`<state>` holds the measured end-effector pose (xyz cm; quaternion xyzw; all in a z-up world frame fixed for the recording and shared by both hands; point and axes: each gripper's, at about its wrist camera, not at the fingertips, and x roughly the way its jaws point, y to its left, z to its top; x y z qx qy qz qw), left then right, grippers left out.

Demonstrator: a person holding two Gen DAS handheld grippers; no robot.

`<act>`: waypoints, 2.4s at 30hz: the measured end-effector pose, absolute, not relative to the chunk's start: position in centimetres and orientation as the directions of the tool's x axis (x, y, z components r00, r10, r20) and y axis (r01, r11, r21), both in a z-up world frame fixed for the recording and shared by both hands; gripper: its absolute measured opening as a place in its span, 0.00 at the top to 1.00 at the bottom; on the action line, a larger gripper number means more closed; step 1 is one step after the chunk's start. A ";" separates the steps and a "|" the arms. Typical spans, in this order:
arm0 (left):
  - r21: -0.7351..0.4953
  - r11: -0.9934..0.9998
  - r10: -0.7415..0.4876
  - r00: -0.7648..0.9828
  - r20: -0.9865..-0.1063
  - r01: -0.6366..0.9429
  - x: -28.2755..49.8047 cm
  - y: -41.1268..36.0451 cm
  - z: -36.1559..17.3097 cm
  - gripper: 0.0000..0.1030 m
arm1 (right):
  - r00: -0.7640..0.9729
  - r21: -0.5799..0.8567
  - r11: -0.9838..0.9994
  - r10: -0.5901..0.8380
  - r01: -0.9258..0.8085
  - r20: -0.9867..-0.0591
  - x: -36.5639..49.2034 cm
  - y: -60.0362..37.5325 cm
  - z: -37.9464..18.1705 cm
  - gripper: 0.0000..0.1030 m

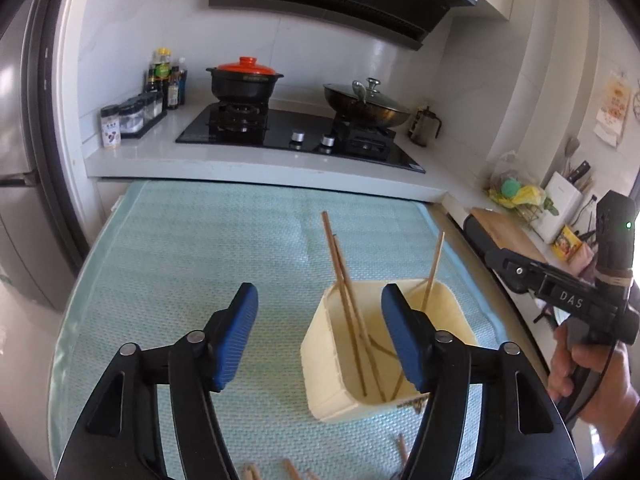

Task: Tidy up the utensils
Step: 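Open the left tool into the holder while the right tool releases its chopstick, then withdraw both tools back over the remaining chopsticks and spoon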

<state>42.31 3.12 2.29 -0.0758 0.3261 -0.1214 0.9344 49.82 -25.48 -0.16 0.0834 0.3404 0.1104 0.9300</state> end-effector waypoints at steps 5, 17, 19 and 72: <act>-0.129 0.984 -0.176 0.807 -0.564 0.124 34.7 5.0 3.0 0.02 | 0.773 0.112 0.972 0.233 -0.207 -0.590 42.2 -25.7 3.1 0.42; 0.149 0.983 0.181 0.738 -0.650 -0.110 19.2 4.7 -5.4 0.00 | 0.827 -0.055 0.991 0.074 -0.126 -0.557 21.5 -27.6 -0.6 0.34; 0.165 0.982 0.177 0.745 -0.643 -0.092 17.4 3.9 -6.8 0.01 | 0.832 -0.026 0.997 0.047 -0.074 -0.553 18.7 -27.7 -2.3 0.34; -0.023 0.994 0.052 0.649 -0.759 -0.106 14.6 7.1 -13.2 0.01 | 0.678 0.120 0.989 0.145 -0.085 -0.721 15.4 -23.6 -12.7 0.34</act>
